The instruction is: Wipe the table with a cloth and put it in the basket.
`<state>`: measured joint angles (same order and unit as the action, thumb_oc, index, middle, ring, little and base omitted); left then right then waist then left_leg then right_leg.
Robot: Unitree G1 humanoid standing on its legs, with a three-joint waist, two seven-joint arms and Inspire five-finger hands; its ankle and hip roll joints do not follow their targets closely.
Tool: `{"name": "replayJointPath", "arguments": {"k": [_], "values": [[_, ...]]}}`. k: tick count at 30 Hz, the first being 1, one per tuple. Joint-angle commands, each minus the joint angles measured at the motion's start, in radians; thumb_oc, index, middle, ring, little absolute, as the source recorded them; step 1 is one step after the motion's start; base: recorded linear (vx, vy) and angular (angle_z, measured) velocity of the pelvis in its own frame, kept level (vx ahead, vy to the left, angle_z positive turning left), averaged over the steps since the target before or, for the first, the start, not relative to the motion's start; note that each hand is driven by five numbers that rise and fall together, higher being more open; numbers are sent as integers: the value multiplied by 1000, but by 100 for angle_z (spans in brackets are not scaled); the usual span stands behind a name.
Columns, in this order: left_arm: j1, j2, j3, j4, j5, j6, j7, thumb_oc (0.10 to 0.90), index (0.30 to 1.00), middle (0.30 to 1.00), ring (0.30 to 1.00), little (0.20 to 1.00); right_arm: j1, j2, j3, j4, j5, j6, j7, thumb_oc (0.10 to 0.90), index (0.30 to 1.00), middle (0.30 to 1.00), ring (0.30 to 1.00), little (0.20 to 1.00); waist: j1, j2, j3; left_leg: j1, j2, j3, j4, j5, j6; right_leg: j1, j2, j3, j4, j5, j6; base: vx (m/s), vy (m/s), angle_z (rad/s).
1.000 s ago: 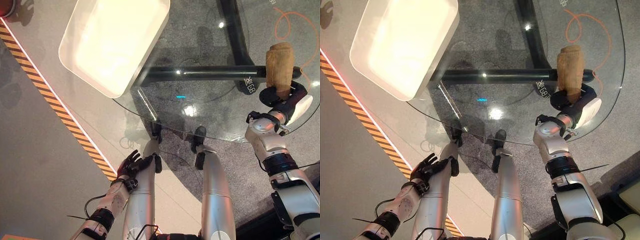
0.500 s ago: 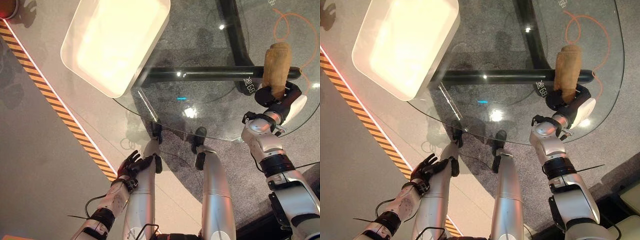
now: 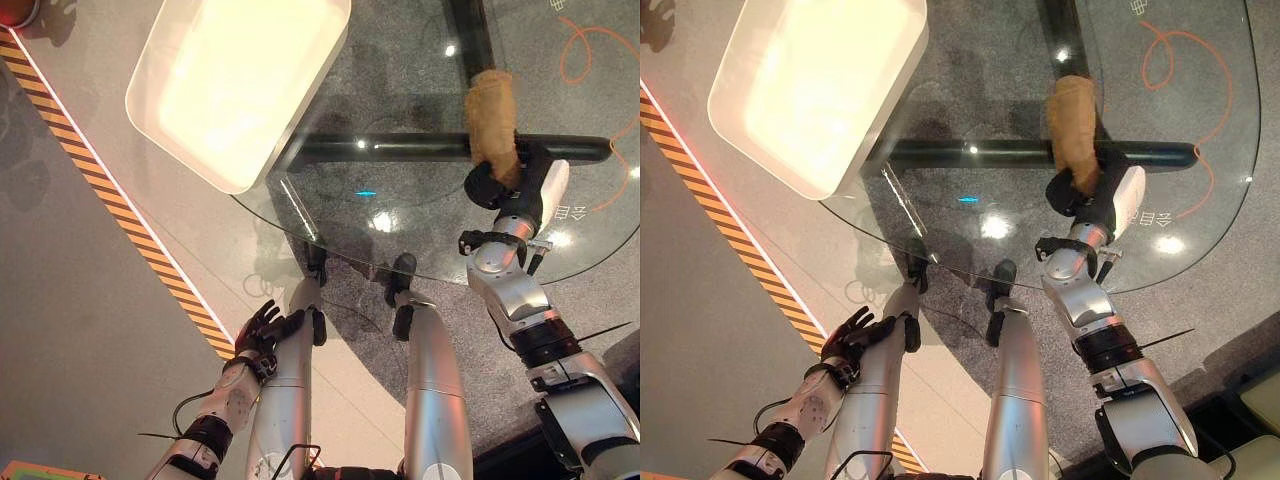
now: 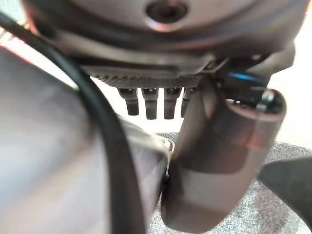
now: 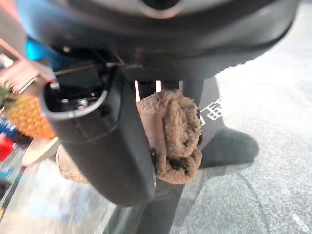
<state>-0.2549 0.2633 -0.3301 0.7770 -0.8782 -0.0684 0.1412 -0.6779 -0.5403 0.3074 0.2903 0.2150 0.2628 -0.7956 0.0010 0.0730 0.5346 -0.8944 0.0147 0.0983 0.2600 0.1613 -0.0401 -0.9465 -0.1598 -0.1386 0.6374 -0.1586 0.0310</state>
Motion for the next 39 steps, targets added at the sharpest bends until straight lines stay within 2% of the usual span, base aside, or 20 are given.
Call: {"name": "replayJointPath", "arguments": {"k": [1, 11, 22, 26, 27, 28, 30, 31, 32, 33, 34, 39], "values": [[104, -35, -30, 43, 45, 17, 1, 800, 900, 900, 900, 900, -45, -18, 110, -109, -68, -22, 178, 100, 300, 300, 300, 200, 7, 23, -15, -25, -72, 38, 214, -232, 12, -5, 46, -5, -222, 173, 46, 0, 0, 0], [94, -37, -45, 54, 62, 18, -21, 800, 900, 900, 900, 900, -127, 35, 256, -82, -44, 5, 344, 100, 300, 300, 300, 200, 33, 37, -15, -32, -76, 39, 212, -223, 10, -16, 34, -21, -214, 170, 42, 1, 1, 2], [76, -30, -58, 59, 58, 18, -30, 800, 900, 900, 900, 900, -177, 55, 371, -122, -23, -87, 552, 100, 300, 300, 300, 200, 43, 42, -15, -40, -71, 45, 219, -217, 5, -28, 28, -28, -201, 168, 43, 0, 0, 1], [70, -25, -63, 56, 50, 22, -29, 800, 900, 900, 900, 900, -181, 53, 390, -131, -11, -87, 562, 100, 300, 300, 300, 200, 44, 44, -15, -45, -68, 46, 223, -216, 4, -33, 26, -28, -199, 169, 45, 14, 3, 6], [86, -24, -73, 55, 50, 26, -25, 800, 900, 900, 900, 900, -160, 56, 399, -130, -10, -92, 569, 100, 300, 300, 300, 200, 48, 45, -15, -13, -65, 42, 234, -250, -3, -6, 28, -24, -183, 138, 54, 2, 6, 12], [68, -24, -65, 54, 50, 26, -25, 800, 900, 900, 900, 900, -179, 53, 397, -130, -10, -92, 569, 100, 300, 300, 300, 200, 45, 43, -15, -45, -68, 47, 224, -217, 4, -33, 25, -28, -199, 170, 46, 3, 3, 15], [67, -24, -67, 53, 32, 16, -15, 800, 900, 900, 900, 900, -176, 49, 402, -128, -4, -88, 572, 100, 300, 300, 300, 200, 44, 42, -15, -47, -68, 46, 226, -218, 4, -37, 25, -28, -196, 172, 47, 5, -7, 16], [85, -24, -71, 51, 19, 8, -8, 800, 900, 900, 900, 900, -151, 45, 407, -132, 16, -88, 579, 100, 300, 300, 300, 200, 47, 42, -15, -17, -64, 41, 236, -252, -2, -11, 26, -26, -181, 139, 55, 1, -12, 13], [66, -23, -64, 50, 19, 9, -8, 800, 900, 900, 900, 900, -170, 40, 405, -133, 17, -88, 579, 100, 300, 300, 300, 200, 43, 40, -15, -49, -67, 47, 226, -219, 5, -39, 22, -31, -197, 171, 47, -4, -15, 9], [66, -21, -63, 48, 19, 13, -5, 800, 900, 900, 900, 900, -165, 39, 403, -135, 18, -90, 580, 100, 300, 300, 300, 200, 43, 38, -15, -49, -65, 48, 225, -218, 4, -39, 21, -31, -199, 172, 48, 0, -15, 6], [88, -21, -72, 46, 19, 14, -2, 800, 900, 900, 900, 900, -140, 41, 403, -136, 17, -94, 582, 100, 300, 300, 300, 200, 47, 40, -15, -19, -62, 41, 237, -252, -3, -12, 25, -26, -183, 142, 56, 51, -26, 6], [94, -14, -72, 46, 25, 12, -9, 800, 900, 900, 900, 900, -124, 33, 397, -146, 5, -96, 564, 100, 300, 300, 300, 200, 47, 38, -15, -17, -60, 41, 235, -252, -1, -12, 24, -29, -181, 145, 58, 10, -5, 1]]}}
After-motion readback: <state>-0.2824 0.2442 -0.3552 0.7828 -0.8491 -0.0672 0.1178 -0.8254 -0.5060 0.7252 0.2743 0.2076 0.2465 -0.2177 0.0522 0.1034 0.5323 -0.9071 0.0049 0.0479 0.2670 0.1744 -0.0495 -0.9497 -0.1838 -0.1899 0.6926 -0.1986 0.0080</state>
